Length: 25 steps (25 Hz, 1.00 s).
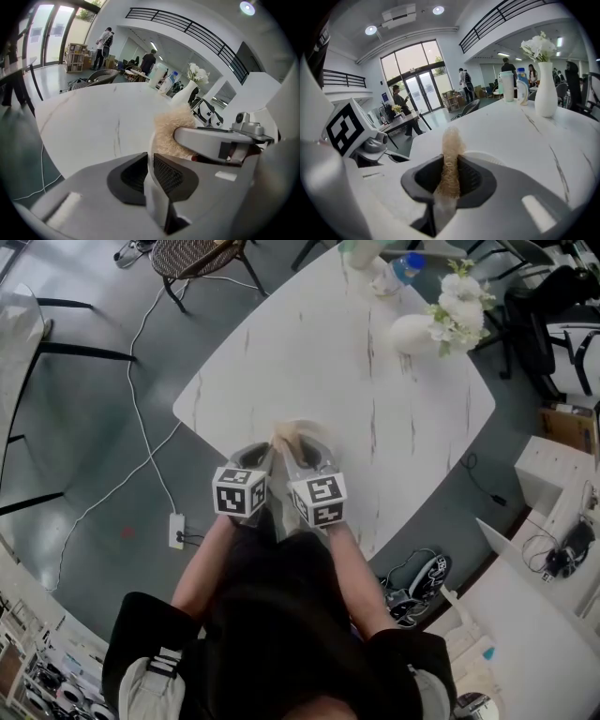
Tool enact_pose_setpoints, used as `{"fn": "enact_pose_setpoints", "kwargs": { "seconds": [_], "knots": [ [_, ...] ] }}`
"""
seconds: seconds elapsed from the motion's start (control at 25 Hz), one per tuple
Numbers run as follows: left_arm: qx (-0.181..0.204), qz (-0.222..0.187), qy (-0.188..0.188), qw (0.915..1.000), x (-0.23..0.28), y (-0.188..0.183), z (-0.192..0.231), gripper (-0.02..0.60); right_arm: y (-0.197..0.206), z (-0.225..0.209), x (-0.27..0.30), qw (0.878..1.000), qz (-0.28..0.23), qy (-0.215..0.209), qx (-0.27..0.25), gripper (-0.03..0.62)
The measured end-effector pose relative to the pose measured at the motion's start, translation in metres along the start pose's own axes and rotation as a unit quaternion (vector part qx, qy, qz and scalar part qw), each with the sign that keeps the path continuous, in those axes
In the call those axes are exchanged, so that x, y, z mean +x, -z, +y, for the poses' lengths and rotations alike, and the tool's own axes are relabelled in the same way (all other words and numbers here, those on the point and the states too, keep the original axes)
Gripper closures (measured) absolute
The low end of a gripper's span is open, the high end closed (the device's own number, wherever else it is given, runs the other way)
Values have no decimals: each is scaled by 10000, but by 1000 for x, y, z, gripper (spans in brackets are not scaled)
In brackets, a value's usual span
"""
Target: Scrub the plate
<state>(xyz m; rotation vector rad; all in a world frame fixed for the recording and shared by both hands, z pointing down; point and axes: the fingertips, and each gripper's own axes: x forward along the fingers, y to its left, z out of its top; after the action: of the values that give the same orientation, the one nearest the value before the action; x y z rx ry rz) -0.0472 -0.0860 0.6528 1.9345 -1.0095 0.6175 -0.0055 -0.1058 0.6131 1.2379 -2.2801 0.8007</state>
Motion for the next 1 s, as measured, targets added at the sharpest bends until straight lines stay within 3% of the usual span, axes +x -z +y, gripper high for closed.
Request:
{"fn": "enact_pose_setpoints", "kwargs": {
  "seconds": [1.0],
  "knots": [
    [-119,-143,-54,9998,0,-3,3,540,17,-60,-14,9974,195,572,387,520]
  ]
}}
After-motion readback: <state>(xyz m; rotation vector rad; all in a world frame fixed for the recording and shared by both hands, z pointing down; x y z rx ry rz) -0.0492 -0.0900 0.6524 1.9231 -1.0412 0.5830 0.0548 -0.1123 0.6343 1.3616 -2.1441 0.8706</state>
